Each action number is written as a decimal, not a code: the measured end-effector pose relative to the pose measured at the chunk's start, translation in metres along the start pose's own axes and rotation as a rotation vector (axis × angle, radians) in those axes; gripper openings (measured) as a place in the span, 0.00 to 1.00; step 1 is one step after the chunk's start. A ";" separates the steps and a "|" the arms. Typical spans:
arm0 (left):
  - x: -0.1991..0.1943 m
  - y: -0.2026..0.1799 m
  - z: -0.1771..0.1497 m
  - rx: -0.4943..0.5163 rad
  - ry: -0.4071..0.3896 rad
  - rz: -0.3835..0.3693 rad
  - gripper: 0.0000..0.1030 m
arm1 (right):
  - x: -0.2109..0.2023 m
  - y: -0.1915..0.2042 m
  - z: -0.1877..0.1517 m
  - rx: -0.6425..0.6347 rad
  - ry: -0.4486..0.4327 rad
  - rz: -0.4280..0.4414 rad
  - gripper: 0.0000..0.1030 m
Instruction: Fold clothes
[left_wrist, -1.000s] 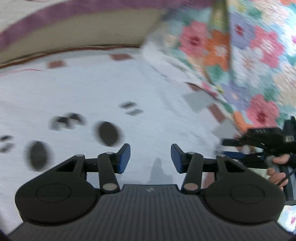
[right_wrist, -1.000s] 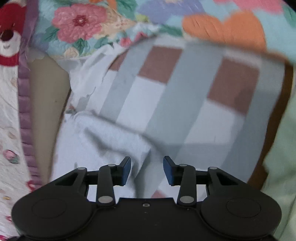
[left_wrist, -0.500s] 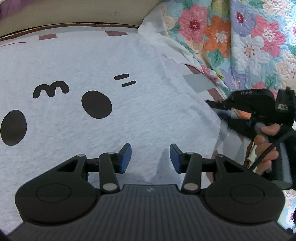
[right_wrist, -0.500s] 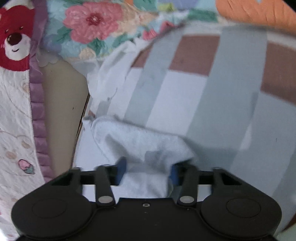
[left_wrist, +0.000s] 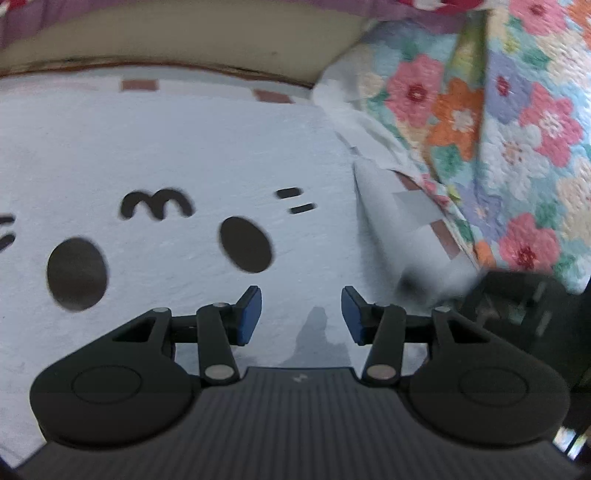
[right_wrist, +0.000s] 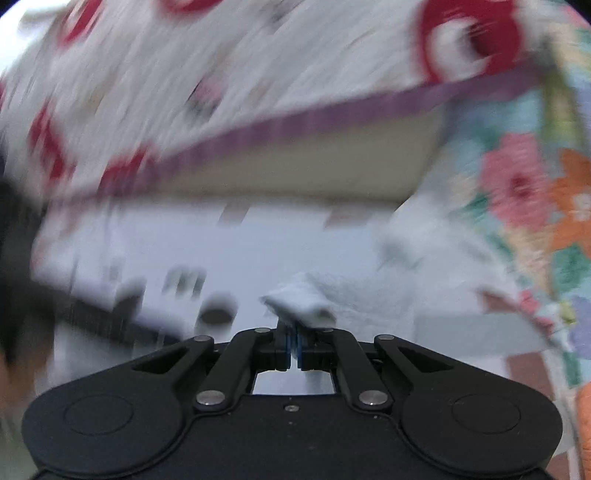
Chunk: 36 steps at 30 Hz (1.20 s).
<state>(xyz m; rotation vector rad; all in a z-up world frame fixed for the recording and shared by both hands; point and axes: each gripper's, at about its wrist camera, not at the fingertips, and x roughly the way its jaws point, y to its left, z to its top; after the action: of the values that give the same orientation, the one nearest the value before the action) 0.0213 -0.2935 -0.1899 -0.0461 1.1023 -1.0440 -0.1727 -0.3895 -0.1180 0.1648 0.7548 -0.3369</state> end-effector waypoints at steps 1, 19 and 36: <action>0.001 0.003 0.000 -0.013 0.004 -0.001 0.46 | 0.007 0.008 -0.005 -0.029 0.047 0.036 0.05; 0.008 -0.007 -0.007 0.076 0.036 -0.008 0.24 | 0.012 0.010 -0.010 -0.221 0.199 -0.072 0.47; 0.018 -0.002 -0.017 0.038 0.088 -0.040 0.26 | 0.009 -0.052 0.014 0.350 -0.003 -0.105 0.03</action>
<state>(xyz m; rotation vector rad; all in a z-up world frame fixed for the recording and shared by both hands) 0.0082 -0.3003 -0.2100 0.0087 1.1649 -1.1117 -0.1760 -0.4445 -0.1154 0.4552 0.6989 -0.5684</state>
